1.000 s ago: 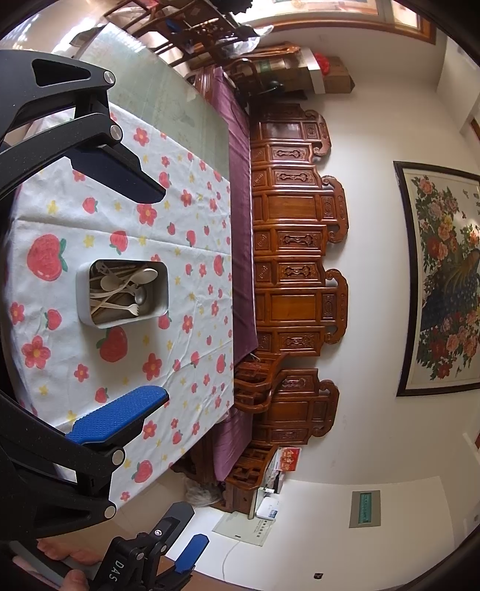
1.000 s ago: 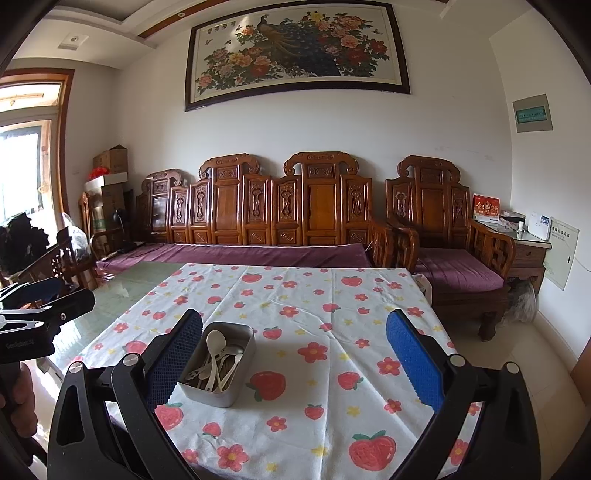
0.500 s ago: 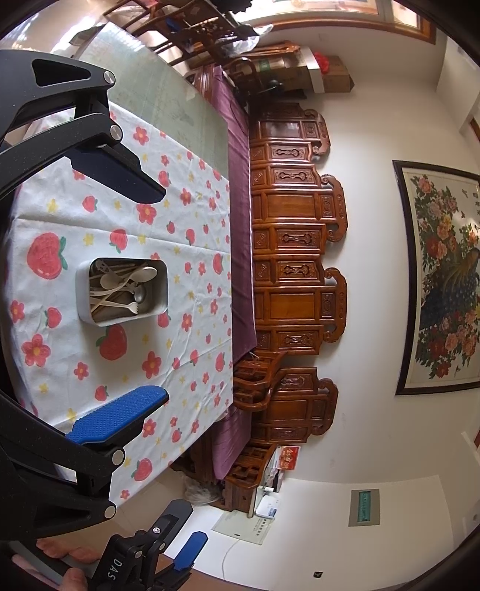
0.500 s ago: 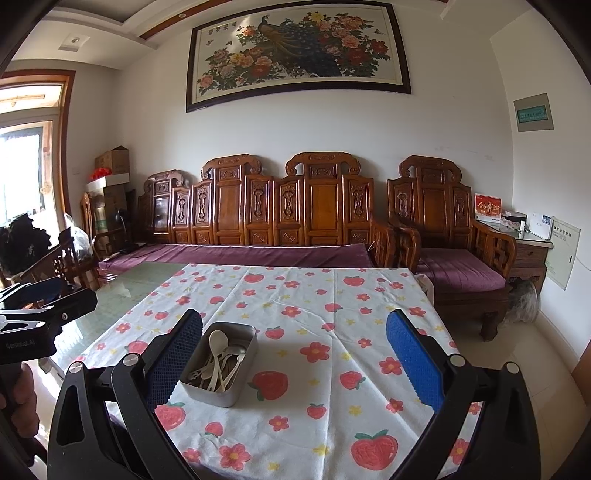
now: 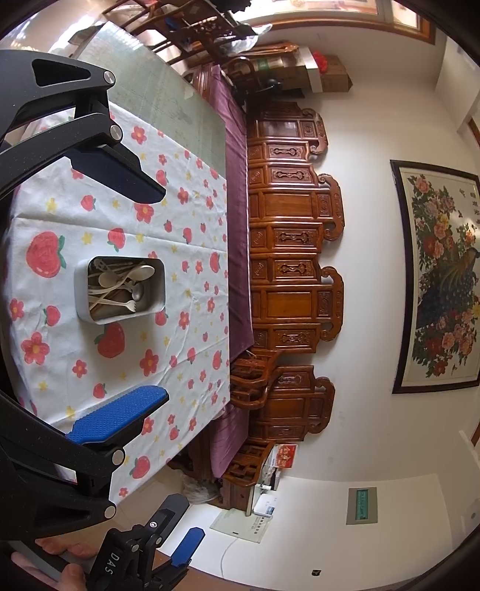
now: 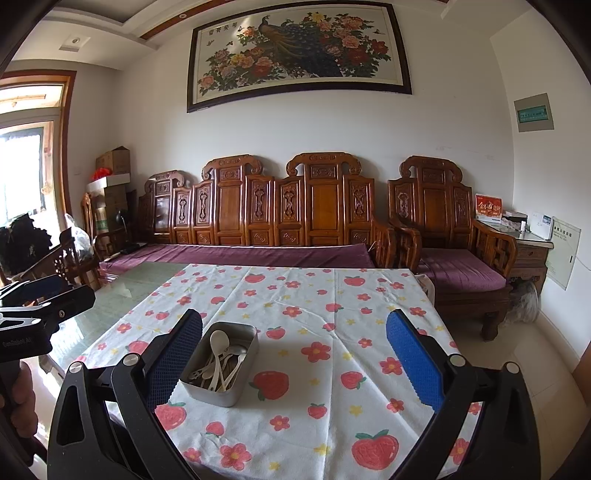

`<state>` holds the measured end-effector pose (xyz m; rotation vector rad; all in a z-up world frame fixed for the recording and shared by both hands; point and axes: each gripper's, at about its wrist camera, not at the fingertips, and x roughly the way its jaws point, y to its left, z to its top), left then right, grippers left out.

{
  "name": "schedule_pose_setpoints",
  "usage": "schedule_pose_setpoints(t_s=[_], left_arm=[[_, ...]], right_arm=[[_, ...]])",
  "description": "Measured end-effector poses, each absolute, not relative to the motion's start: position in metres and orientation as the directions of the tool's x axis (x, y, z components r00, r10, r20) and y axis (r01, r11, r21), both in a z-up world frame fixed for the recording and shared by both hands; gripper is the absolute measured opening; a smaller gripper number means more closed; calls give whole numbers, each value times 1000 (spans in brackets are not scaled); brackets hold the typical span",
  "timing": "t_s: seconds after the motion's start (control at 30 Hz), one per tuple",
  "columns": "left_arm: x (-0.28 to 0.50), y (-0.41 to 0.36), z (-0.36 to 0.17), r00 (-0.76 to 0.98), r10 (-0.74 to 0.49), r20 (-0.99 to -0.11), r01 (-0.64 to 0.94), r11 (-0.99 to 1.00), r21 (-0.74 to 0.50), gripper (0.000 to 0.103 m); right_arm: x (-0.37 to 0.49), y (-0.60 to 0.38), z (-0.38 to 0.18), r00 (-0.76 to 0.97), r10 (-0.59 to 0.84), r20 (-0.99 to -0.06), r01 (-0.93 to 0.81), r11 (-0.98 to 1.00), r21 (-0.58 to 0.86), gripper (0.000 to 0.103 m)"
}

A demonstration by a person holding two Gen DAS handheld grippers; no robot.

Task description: Organize utensils

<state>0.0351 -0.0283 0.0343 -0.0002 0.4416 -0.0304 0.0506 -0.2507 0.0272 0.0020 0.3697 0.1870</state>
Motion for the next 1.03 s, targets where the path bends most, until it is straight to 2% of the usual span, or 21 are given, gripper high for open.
schedule_pose_setpoints(t_s=[1.03], left_arm=[[33, -28, 36, 907, -33, -420, 32, 999, -10, 95]], right_arm=[[49, -243, 28, 917, 184, -355, -183, 982, 36, 100]])
